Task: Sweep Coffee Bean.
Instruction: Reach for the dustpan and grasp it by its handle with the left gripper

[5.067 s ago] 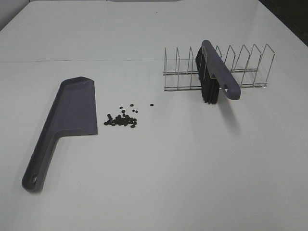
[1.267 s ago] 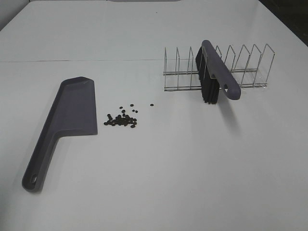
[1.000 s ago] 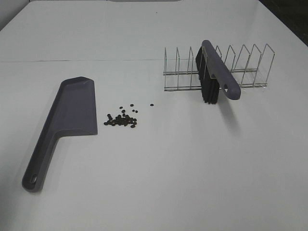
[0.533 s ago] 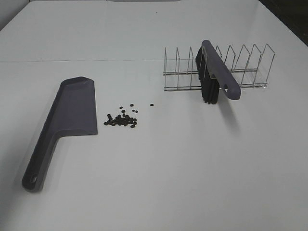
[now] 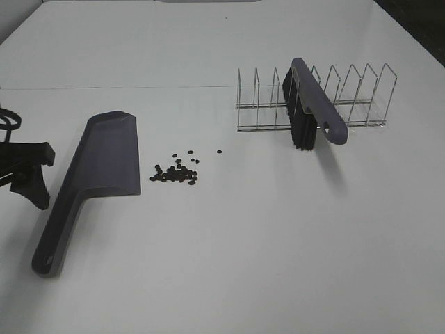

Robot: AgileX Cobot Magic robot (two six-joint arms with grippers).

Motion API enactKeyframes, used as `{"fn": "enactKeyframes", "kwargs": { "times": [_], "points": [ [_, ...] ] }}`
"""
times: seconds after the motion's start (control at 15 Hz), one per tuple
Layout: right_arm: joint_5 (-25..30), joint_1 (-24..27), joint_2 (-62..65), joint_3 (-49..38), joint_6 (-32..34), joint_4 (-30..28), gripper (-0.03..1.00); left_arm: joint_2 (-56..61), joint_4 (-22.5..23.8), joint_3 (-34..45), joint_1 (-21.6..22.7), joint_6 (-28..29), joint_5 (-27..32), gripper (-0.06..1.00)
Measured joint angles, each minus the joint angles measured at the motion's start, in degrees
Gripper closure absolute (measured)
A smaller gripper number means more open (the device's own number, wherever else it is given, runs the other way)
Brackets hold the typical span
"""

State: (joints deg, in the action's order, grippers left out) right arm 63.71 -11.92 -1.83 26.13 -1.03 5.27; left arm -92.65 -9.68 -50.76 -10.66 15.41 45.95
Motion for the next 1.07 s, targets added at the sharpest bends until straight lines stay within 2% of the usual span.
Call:
{"fn": "enactKeyframes", "kwargs": {
  "times": [0.53, 0.6, 0.87, 1.07],
  "points": [
    [0.0, 0.0, 0.0, 0.0, 0.0, 0.0, 0.12, -12.03, -1.26, -9.57, -0.86, 2.18, 0.0, 0.26],
    [0.0, 0.0, 0.0, 0.0, 0.0, 0.0, 0.12, -14.38, -1.26, -11.17, -2.12, 1.95, -0.06, 0.26],
    [0.0, 0.0, 0.0, 0.0, 0.0, 0.0, 0.12, -17.25, -1.2, -11.69, -5.61, 1.38, -0.86, 0.15],
    [0.0, 0.0, 0.0, 0.0, 0.0, 0.0, 0.12, -18.11, 1.03, -11.69, -5.67, 4.76, -1.72, 0.14]
  ]
}}
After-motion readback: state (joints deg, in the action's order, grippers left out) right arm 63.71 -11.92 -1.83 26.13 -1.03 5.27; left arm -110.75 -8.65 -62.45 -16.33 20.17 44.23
